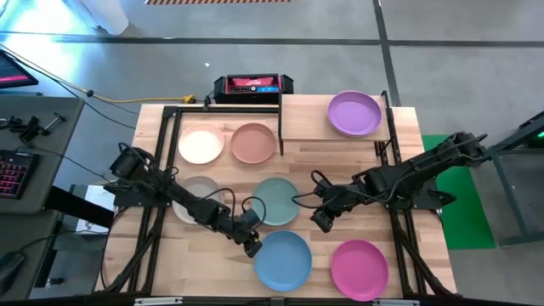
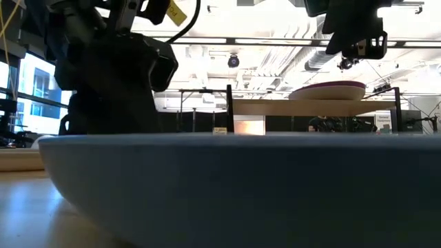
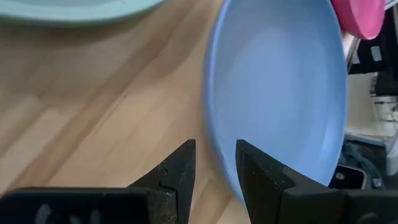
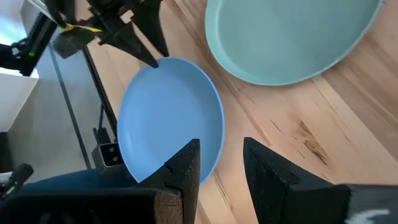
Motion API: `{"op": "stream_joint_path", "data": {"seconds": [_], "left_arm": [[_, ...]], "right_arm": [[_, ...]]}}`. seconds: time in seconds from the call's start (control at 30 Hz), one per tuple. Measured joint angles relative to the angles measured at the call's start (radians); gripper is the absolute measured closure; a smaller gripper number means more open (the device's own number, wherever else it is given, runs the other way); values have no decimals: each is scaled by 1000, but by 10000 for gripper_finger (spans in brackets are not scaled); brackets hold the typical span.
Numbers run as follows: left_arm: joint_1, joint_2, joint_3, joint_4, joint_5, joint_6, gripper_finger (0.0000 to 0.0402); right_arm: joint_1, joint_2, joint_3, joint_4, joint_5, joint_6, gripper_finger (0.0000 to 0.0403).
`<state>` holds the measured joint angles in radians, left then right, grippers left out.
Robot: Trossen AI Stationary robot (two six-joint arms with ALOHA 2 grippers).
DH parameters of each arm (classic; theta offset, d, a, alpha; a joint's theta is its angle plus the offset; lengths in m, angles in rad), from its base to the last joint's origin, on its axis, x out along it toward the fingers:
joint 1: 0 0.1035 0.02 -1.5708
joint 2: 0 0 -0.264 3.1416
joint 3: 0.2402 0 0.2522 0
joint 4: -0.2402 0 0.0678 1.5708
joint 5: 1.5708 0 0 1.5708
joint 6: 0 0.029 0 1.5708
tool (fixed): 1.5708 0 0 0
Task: Place and stack plates onto a shelf
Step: Stack the blue plate on top of the purple plate on the shelf
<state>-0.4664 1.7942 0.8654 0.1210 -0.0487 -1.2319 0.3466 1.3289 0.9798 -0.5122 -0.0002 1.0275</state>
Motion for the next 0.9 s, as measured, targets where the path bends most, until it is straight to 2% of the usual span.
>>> {"op": "stream_joint_path", "data": {"seconds": [0.53, 0.67, 0.9], "left_arm": [[0, 62, 0, 65, 19, -27, 303], [0, 62, 0, 66, 19, -42, 327], [0, 62, 0, 61, 20, -50, 393]], "right_arm": [[0, 0, 0, -24, 0, 3, 300], [0, 0, 0, -26, 2, 2, 300], [0, 0, 0, -27, 18, 0, 300]]}}
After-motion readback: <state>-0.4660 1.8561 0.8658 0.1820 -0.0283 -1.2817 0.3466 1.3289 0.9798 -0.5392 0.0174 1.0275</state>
